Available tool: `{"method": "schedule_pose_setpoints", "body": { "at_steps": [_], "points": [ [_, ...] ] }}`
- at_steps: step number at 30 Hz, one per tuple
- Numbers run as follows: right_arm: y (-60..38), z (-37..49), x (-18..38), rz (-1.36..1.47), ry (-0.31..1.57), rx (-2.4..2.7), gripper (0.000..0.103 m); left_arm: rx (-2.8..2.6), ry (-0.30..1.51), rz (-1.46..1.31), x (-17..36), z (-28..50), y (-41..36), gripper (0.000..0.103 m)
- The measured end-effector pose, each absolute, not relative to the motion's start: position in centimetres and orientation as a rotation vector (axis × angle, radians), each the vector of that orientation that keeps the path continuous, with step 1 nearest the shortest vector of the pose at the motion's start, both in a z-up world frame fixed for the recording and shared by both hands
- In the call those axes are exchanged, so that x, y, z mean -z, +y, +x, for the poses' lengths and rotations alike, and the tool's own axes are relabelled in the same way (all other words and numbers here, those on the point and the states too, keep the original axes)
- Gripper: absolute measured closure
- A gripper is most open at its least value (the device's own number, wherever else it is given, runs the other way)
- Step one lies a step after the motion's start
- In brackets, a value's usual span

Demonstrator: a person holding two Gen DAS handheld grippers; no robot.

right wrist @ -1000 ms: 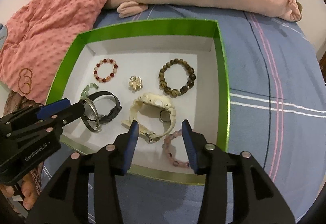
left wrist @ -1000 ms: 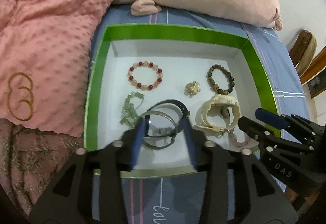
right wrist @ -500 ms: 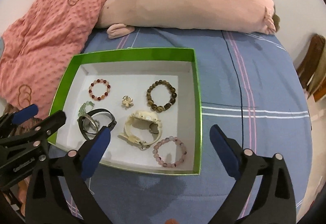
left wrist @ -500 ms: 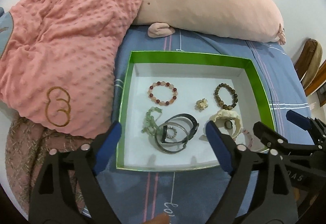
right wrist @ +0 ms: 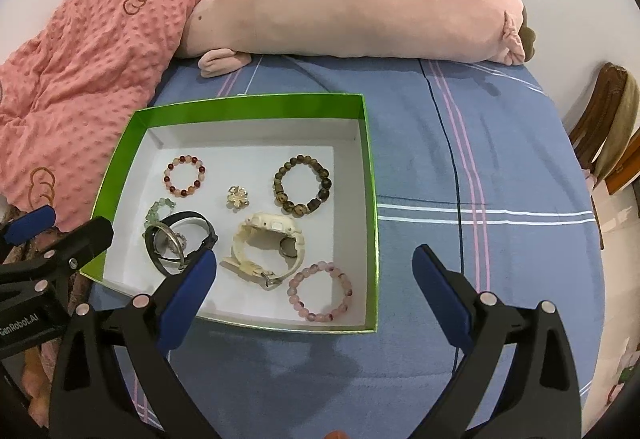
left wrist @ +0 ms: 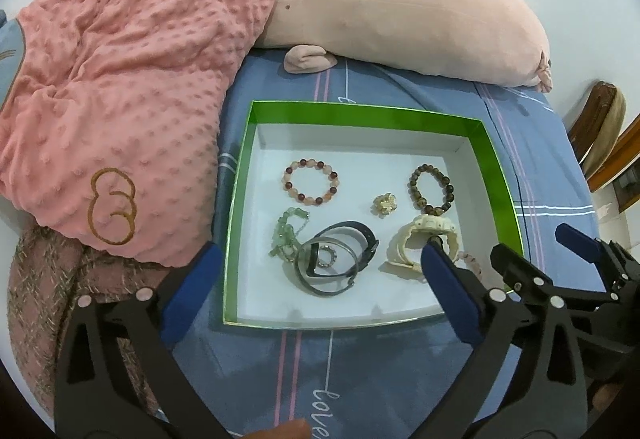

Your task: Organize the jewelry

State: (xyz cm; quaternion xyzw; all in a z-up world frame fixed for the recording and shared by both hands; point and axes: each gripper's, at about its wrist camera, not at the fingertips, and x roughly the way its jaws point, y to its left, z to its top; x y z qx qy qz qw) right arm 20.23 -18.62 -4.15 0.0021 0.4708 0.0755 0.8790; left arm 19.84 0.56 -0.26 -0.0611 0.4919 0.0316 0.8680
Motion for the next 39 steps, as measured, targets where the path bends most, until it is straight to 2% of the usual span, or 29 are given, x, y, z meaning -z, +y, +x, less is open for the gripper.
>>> {"method": "schedule_pose_setpoints", "body": {
  "at_steps": [39],
  "points": [
    [-18.6, 20.36, 4.22, 0.003, 0.982, -0.158, 0.005, -0.072, 1.033, -0.124, 0.4, 19.8, 0.5, 0.002]
  ]
}}
